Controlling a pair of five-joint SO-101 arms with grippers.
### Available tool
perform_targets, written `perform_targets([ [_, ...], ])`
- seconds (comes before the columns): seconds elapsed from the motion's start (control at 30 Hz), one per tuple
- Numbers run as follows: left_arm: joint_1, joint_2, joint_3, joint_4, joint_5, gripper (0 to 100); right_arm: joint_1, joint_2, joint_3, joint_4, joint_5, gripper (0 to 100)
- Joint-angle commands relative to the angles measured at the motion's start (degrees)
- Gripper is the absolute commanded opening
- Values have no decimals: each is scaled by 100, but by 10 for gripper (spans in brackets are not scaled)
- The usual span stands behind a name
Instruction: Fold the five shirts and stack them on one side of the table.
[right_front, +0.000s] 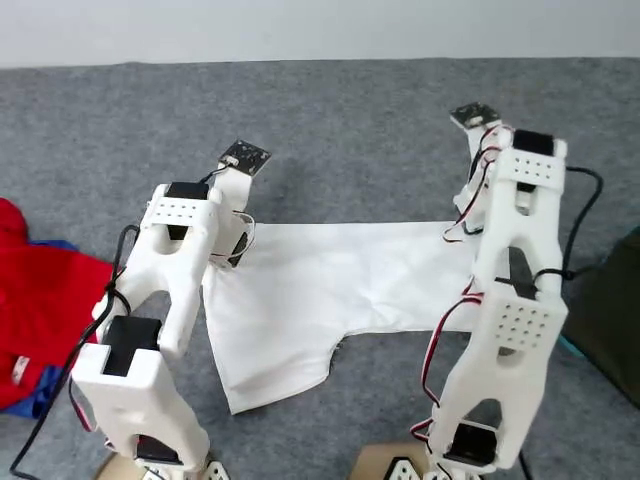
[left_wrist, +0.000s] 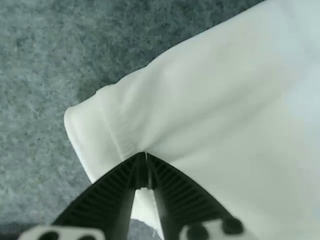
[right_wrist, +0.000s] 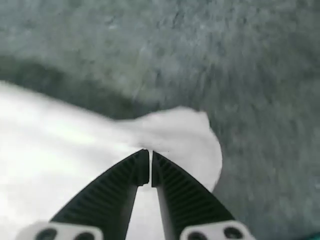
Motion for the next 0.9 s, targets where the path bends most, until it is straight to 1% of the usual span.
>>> perform_targets([
  [0.0,-70,-26,-207,0,-132,6,242,189,-132,-848,-35,23],
  [0.1,-176,-62,-207,35,-220,6,505,312,-141,-1385,-35,23],
  [0.23,-466,-26,-207,35,-360,6,857,338,-141,-1569,-18,23],
  [0.33,-598,-26,-207,44,-360,6,1086,268,-167,-1437,-9,23],
  [0.47,-571,-62,-207,105,-369,6,1156,119,-580,-778,-9,22],
  [0.57,-325,-167,-295,229,-360,6,1007,75,-765,-532,-9,22],
  [0.7,114,-527,-453,273,-334,6,796,75,-888,-488,-9,22],
  [0.8,404,-695,-602,211,-325,6,646,75,-888,-470,-26,22],
  [0.87,492,-571,-699,79,-325,6,532,66,-888,-356,-26,22],
])
